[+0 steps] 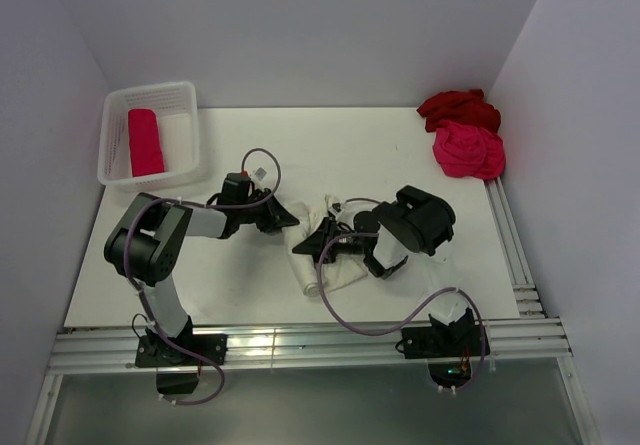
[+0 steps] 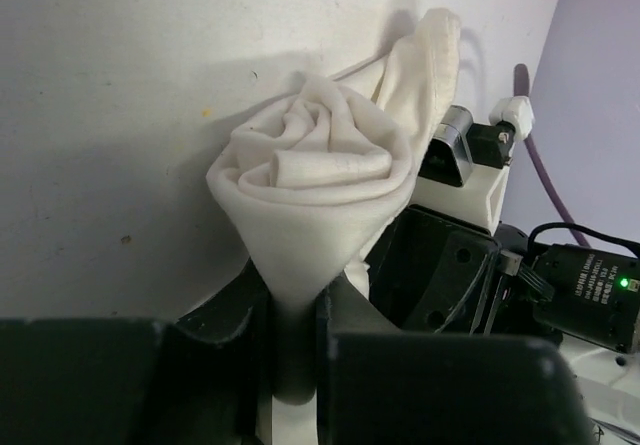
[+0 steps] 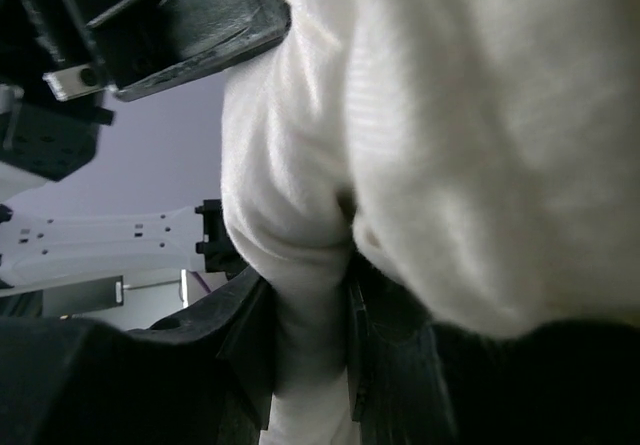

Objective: Roll the t-shirts
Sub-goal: Roll the tshirt

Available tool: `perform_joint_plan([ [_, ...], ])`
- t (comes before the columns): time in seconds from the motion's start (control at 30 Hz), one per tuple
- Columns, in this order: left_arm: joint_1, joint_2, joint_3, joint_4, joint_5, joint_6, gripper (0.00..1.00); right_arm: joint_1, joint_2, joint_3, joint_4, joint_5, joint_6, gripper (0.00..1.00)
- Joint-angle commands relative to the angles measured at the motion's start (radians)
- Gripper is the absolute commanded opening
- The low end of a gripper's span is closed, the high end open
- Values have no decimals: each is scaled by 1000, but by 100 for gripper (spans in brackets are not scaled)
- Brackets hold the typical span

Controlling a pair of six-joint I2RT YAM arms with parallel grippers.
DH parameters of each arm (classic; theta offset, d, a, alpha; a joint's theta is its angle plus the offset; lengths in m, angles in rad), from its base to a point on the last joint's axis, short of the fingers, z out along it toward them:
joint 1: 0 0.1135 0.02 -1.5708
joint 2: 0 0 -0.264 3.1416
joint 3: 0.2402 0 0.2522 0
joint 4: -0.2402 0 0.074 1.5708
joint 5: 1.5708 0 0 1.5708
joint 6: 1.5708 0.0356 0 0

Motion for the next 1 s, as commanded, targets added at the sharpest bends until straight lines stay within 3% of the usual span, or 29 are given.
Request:
perform_joint_plan([
  [0.0,-8,3,73,-105,-114,46,0,1,-13,8,-459,-63,-121,15],
  [0.03,-8,-3,94,-154,-140,52,0,-2,-59,36,-599,-61,-161,22],
  [0.17,-8,-23,142,-267,-247,66,0,-2,-160,101,-874,-40,-345,32],
  [0.43,-10,-24,199,-348,-316,26,0,10,-298,141,-1203,-24,-498,41],
  [0.8,-34,-27,197,-384,-402,-3,0,102,-430,-17,-1145,-49,-413,40],
  [0.97,-51,-32,195,-415,-425,-3,0,150,-539,-52,-1174,-18,-399,54],
])
